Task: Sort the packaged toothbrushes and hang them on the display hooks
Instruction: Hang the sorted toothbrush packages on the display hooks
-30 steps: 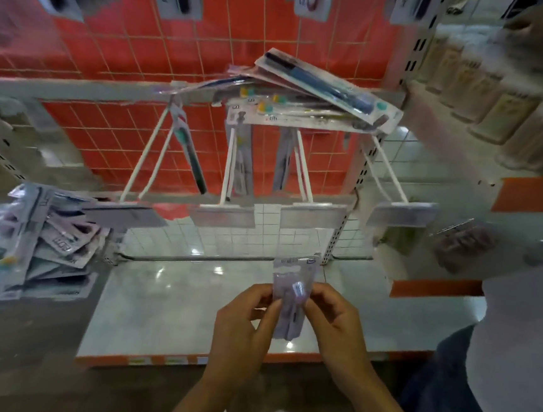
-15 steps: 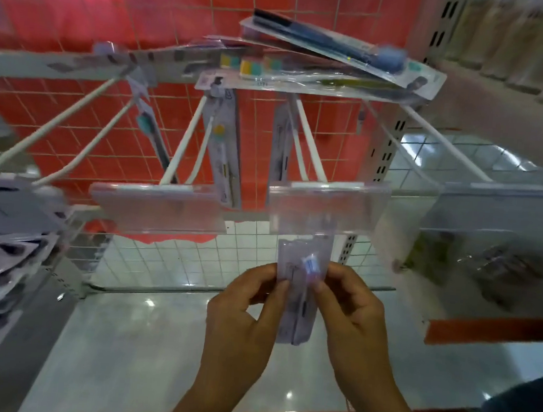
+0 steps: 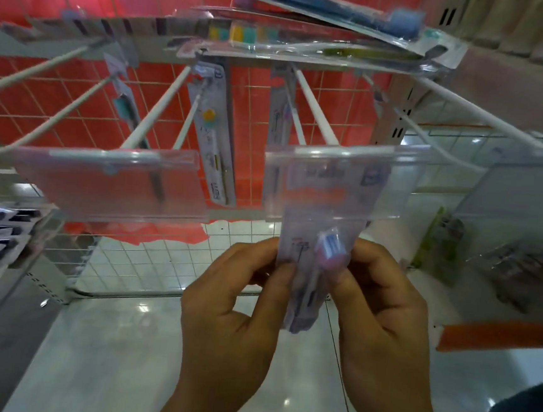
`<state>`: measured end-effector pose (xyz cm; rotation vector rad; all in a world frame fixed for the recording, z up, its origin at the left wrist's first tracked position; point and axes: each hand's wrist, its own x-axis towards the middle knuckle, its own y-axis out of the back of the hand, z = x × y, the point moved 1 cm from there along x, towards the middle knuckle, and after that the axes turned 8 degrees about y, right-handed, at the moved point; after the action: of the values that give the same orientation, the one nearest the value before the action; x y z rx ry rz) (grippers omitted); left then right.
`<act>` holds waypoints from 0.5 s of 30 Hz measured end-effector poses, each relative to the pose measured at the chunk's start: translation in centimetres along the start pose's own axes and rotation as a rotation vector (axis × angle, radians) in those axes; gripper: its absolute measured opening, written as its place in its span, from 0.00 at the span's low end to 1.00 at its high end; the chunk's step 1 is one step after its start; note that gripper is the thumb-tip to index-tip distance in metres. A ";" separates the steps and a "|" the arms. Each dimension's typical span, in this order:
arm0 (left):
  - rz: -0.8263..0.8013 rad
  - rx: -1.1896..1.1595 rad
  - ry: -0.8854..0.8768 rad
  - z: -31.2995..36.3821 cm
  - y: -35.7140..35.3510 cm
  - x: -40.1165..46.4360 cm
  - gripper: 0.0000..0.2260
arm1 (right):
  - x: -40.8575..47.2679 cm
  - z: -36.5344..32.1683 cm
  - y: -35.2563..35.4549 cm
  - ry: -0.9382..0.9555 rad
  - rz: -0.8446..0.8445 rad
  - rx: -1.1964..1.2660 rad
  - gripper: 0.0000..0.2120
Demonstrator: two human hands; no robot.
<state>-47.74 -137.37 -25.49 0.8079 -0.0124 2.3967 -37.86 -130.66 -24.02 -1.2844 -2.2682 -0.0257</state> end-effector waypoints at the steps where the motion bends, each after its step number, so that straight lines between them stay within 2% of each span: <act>1: -0.001 -0.006 0.016 -0.2 -0.1 0.2 0.11 | 0.2 0.1 -0.1 -0.004 0.003 0.001 0.06; 5: -0.017 -0.013 0.078 -0.5 -0.3 0.7 0.12 | 0.7 0.4 -0.1 0.007 -0.027 -0.060 0.06; 11: -0.027 -0.008 0.153 -1.4 -0.4 1.7 0.06 | 1.7 1.2 -0.7 -0.063 -0.019 -0.125 0.08; 15: -0.002 0.070 0.145 -2.0 -0.9 2.6 0.02 | 2.9 2.0 -1.2 -0.100 0.052 -0.178 0.06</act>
<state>-49.97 -134.86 -25.84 0.6624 0.1307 2.4598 -40.84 -128.51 -24.17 -1.4651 -2.3600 -0.1513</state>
